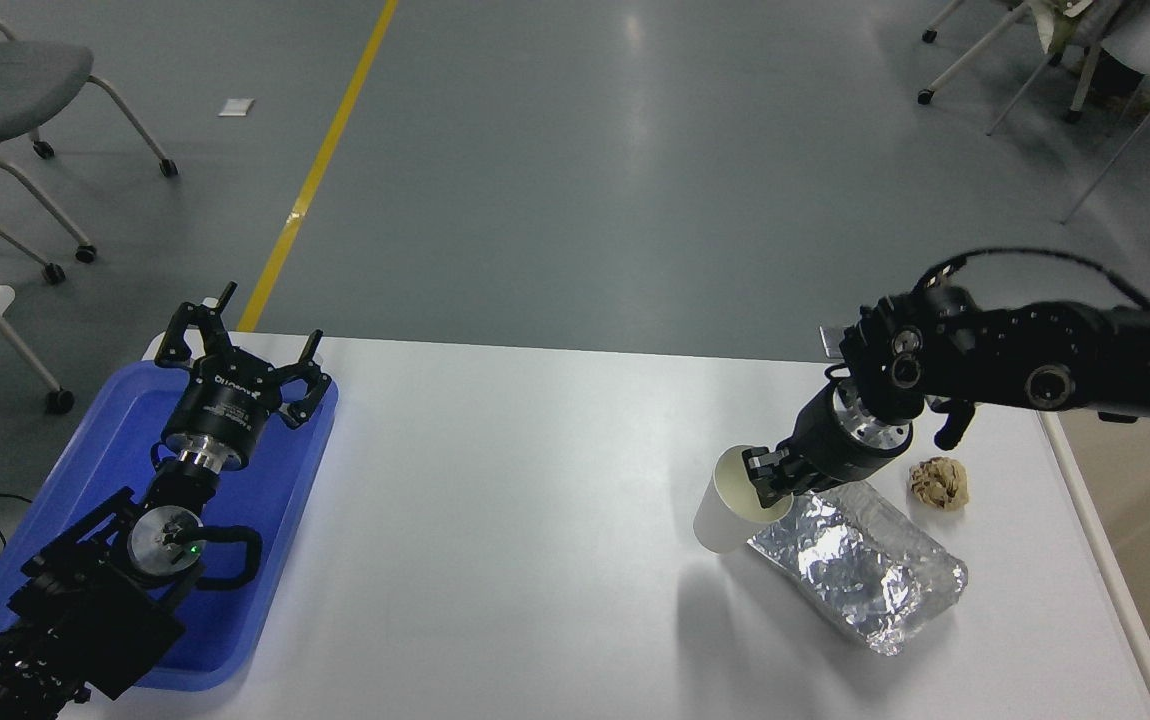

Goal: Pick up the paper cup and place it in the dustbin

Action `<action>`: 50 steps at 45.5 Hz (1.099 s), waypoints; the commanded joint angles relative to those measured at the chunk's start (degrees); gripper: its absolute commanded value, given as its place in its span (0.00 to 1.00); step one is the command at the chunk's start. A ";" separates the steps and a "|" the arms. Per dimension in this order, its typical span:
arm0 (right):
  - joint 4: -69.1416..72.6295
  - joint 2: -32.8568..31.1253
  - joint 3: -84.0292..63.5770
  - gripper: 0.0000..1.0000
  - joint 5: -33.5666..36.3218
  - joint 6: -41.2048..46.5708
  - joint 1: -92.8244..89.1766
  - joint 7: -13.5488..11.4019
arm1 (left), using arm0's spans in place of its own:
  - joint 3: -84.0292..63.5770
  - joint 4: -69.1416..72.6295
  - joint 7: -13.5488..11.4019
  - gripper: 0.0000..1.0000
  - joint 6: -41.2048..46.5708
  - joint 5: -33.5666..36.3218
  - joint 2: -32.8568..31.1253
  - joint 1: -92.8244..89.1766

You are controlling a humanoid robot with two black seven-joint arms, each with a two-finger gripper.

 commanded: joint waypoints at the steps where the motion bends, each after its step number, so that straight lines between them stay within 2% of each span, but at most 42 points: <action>1: 0.15 -7.57 0.22 0.00 1.91 5.67 9.40 0.00 | 0.00 0.00 -0.01 1.00 0.01 0.01 0.00 0.00; 17: 0.85 -16.54 -0.22 0.00 3.32 5.67 24.69 0.00 | 0.00 0.00 -0.01 1.00 0.01 0.01 0.00 0.00; 33: 0.85 -17.95 -0.75 0.00 3.23 5.67 27.69 -0.09 | 0.00 0.00 -0.01 1.00 0.01 0.01 0.00 0.00; 50: -3.71 -19.88 -3.12 0.00 3.32 5.67 20.67 -0.09 | 0.00 0.00 -0.01 1.00 0.01 0.01 0.00 0.00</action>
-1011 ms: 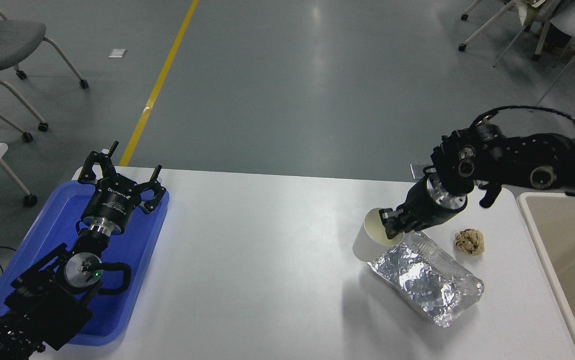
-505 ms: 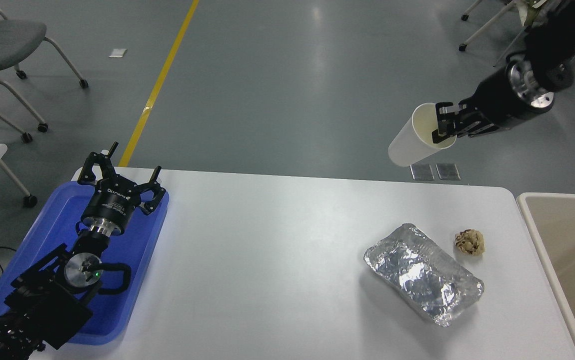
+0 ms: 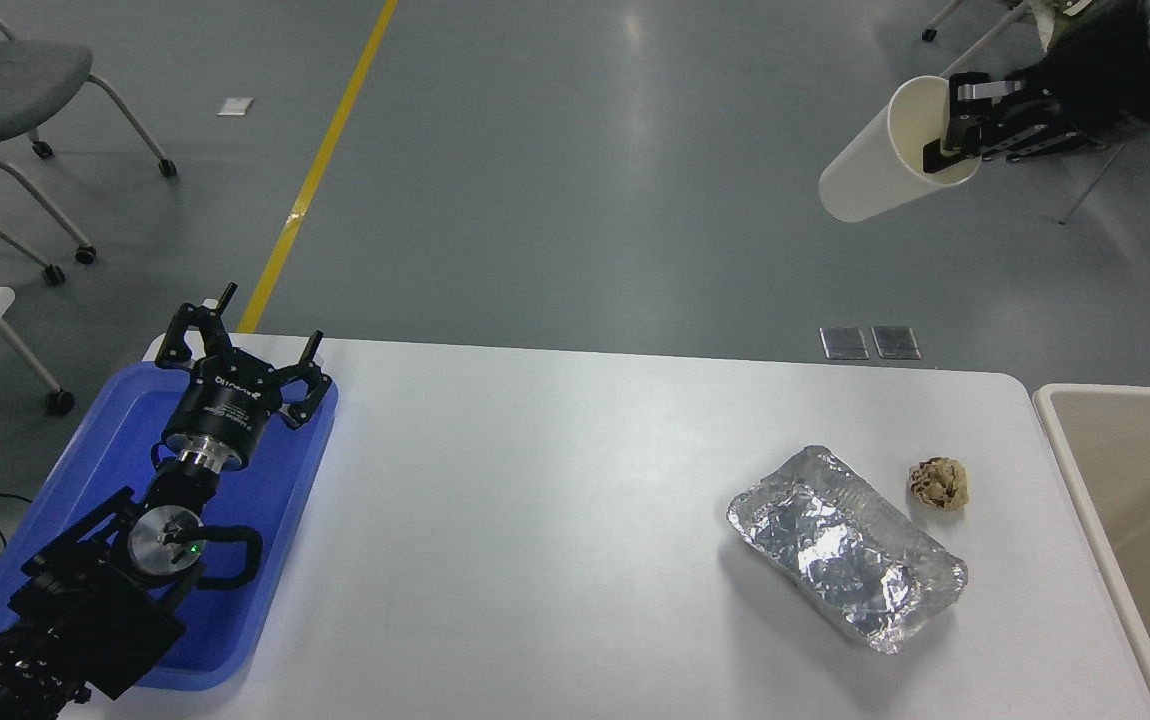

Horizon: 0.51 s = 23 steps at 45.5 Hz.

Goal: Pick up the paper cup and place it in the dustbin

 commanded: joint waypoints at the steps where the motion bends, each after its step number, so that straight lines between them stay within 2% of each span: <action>1: -4.38 -1.76 -2.88 0.00 0.10 0.03 -5.17 -0.02 | 0.00 0.00 0.08 1.00 -0.01 0.00 0.00 0.00; 7: -11.41 -1.76 -5.87 0.00 0.10 -2.25 -10.00 -0.02 | 0.00 0.00 0.00 1.00 -0.01 0.00 0.00 0.00; 18: -25.29 -1.93 -6.14 0.00 0.10 -21.57 -26.25 -0.10 | 0.00 0.00 0.00 1.00 -0.01 0.00 0.00 0.00; 23: -28.55 -1.93 -5.61 0.00 1.50 -27.65 -31.36 -0.10 | 0.00 0.00 0.00 1.00 -0.01 0.00 0.00 0.00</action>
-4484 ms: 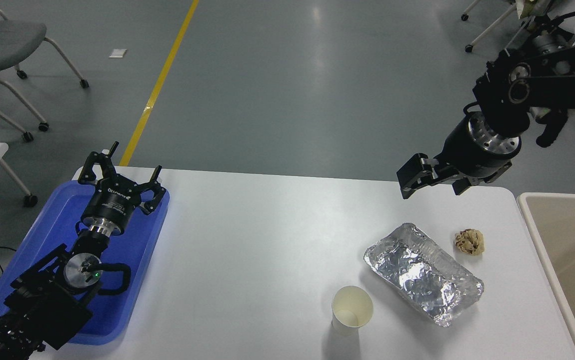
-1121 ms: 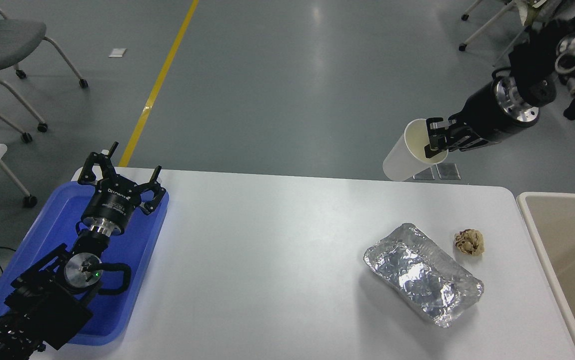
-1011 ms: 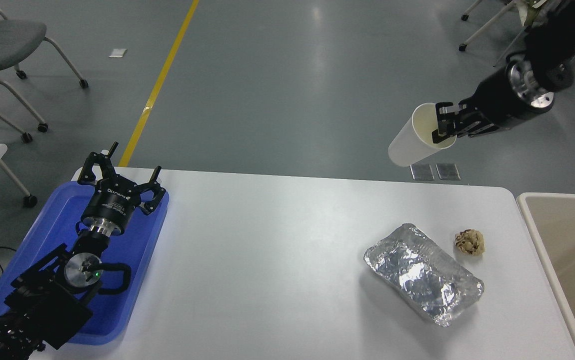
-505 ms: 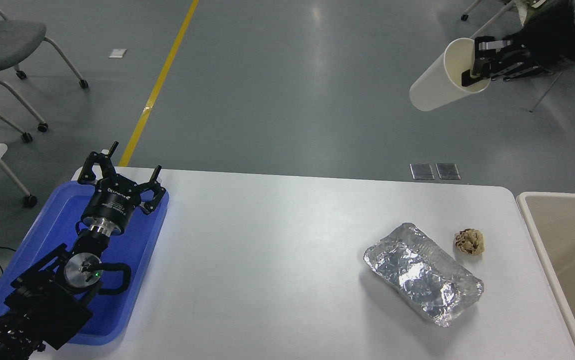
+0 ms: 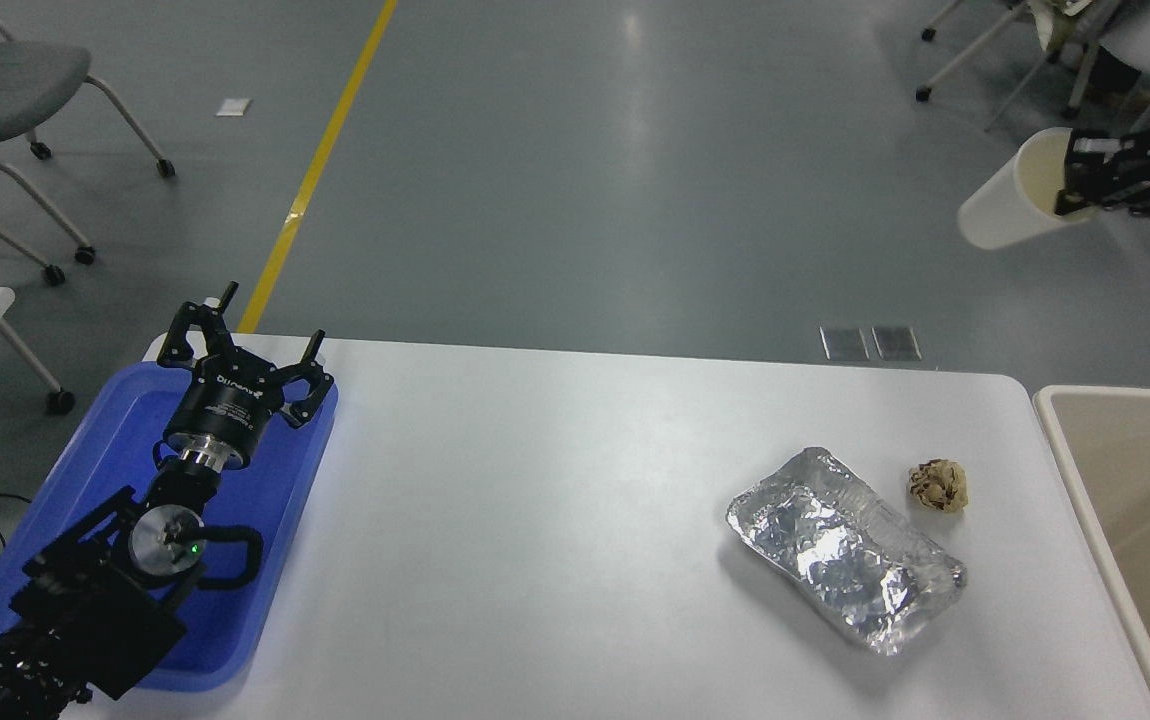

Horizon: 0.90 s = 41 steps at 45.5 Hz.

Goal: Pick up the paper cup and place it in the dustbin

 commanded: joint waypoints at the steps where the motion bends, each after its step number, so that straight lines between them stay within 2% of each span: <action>1: -10.59 -0.32 -0.28 0.00 1.75 -14.50 -13.14 0.07 | 0.00 0.00 0.00 1.00 -0.01 0.01 0.04 0.00; 23: -24.22 0.65 4.38 0.00 13.09 -24.52 -33.27 0.25 | 0.00 0.00 0.00 1.00 -0.01 0.01 0.04 0.00; 32: -28.96 3.28 12.55 0.00 15.99 -30.58 -40.74 0.25 | 0.00 0.00 0.00 1.00 -0.01 0.01 0.04 0.00; 41: -37.49 9.96 20.81 0.00 16.87 -32.79 -49.62 0.25 | 0.00 0.00 0.00 1.00 -0.01 0.01 0.04 0.00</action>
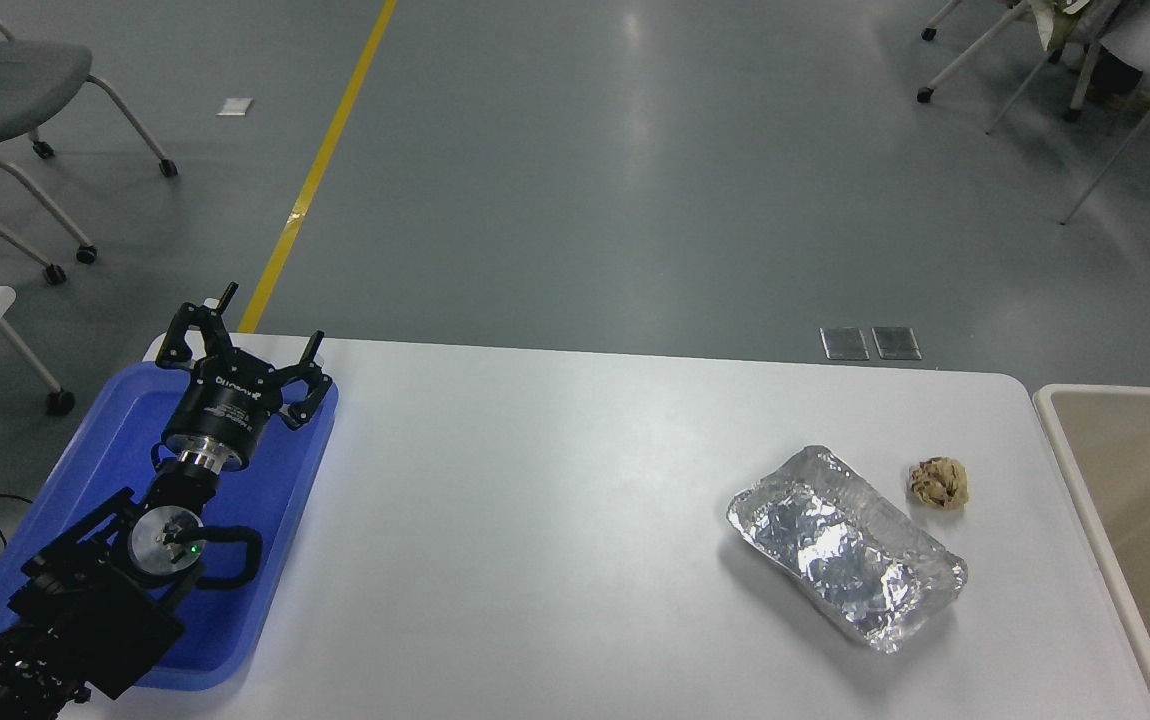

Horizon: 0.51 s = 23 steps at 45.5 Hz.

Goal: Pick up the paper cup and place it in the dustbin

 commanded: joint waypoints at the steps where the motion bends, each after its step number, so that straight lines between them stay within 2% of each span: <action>1: -9.51 6.61 9.79 0.00 2.12 -4.14 -10.95 0.02 | 0.00 0.00 -0.01 1.00 0.00 0.01 0.00 0.00; 23: -11.19 13.47 18.76 0.00 2.12 -9.85 -20.89 0.28 | 0.00 0.00 -0.01 1.00 0.00 0.01 0.00 0.00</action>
